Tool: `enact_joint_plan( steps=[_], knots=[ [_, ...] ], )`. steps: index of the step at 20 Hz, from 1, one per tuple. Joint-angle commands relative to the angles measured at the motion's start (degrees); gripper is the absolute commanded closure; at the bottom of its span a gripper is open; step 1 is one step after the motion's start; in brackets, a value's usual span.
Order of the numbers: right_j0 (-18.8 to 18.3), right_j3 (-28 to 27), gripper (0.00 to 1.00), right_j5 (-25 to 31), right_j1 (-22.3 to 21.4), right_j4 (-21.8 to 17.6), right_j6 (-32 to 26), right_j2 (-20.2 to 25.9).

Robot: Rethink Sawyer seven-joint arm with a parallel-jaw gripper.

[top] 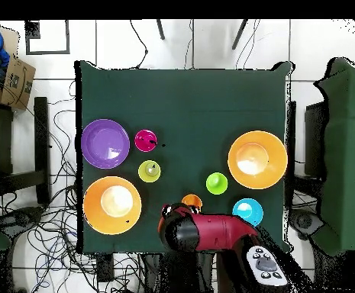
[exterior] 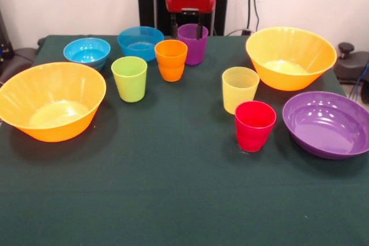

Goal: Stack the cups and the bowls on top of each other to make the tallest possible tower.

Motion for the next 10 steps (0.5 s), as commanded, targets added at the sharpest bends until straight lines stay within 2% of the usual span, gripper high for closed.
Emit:
enact_joint_plan(
  steps=[1,10],
  knots=[
    [0.01,-1.52,0.00,-3.13,0.71,-3.65,3.42,2.04],
    [1.91,-2.89,0.00,-7.72,5.04,-3.58,5.69,0.47]
  ],
)
